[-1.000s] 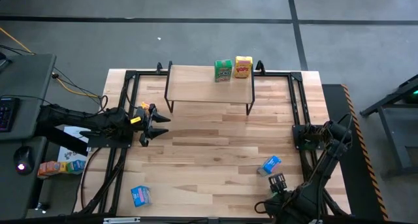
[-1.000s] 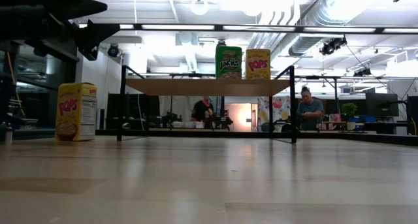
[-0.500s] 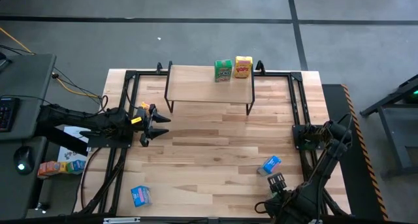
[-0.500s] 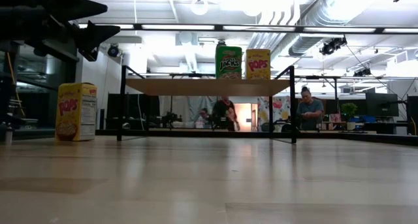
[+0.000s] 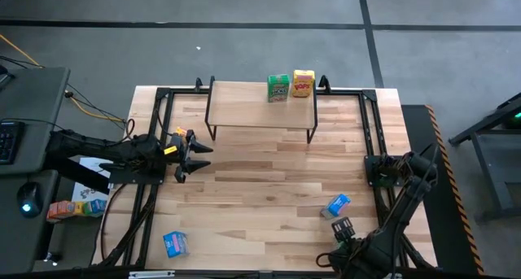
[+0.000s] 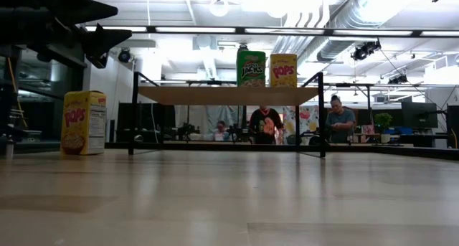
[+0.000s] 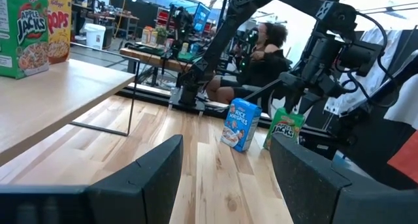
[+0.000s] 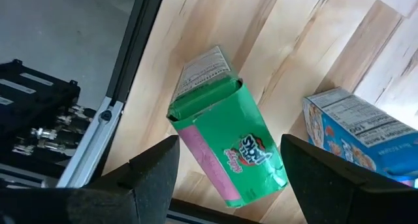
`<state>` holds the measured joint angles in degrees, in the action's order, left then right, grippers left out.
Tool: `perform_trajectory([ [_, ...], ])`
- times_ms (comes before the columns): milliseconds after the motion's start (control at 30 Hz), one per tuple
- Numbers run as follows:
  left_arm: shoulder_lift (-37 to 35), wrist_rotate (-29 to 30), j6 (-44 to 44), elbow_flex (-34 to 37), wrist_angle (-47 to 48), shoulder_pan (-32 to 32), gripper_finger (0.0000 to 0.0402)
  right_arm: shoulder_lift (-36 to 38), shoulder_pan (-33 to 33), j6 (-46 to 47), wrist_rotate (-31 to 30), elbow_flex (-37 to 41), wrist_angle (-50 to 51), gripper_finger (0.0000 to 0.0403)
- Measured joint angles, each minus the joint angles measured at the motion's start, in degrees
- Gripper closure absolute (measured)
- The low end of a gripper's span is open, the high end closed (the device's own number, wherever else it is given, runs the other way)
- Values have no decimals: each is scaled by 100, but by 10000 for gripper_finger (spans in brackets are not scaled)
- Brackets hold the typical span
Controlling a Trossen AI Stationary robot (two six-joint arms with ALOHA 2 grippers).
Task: Stack cereal on shelf
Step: Put the green cereal box on the shelf aligned with the other green cereal box
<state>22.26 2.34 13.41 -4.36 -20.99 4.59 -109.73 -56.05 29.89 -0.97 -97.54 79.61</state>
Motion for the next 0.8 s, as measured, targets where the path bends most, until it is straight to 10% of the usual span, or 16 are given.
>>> perform_trajectory([
  [800, -2, 1, -2, 0, 15, -1, 179, -134, -4, 704, -849, 0, 22, 144],
])
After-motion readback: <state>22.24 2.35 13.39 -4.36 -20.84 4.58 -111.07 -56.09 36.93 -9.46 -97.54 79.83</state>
